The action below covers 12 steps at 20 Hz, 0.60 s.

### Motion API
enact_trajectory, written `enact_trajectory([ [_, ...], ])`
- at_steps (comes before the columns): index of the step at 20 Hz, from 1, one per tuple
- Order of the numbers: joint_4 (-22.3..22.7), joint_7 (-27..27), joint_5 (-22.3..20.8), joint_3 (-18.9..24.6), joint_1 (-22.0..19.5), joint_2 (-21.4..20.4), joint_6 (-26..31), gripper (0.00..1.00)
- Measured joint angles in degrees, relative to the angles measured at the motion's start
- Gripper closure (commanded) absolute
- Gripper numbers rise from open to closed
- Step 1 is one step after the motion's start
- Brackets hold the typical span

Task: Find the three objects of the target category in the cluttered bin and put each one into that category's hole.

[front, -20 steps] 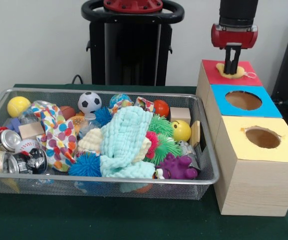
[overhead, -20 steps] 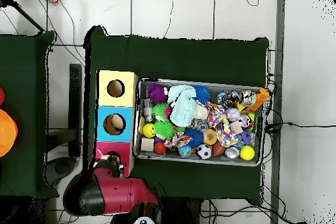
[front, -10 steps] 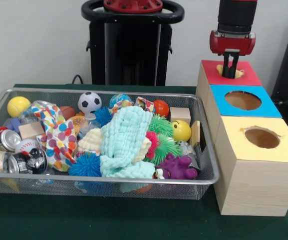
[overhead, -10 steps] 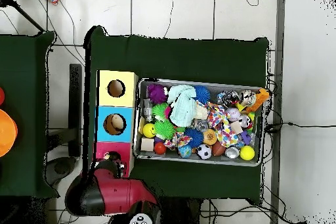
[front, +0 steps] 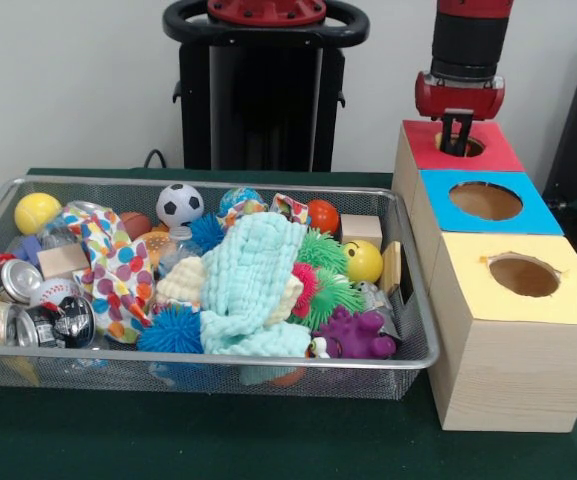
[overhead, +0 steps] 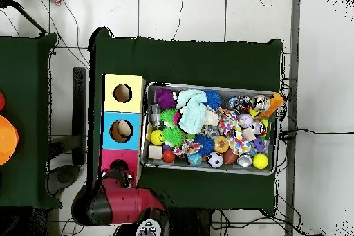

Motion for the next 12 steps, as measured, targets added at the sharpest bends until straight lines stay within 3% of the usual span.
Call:
enact_trajectory([
  [12,0.0,0.0,0.0,1.2,-1.2,1.6,0.0,1.0],
])
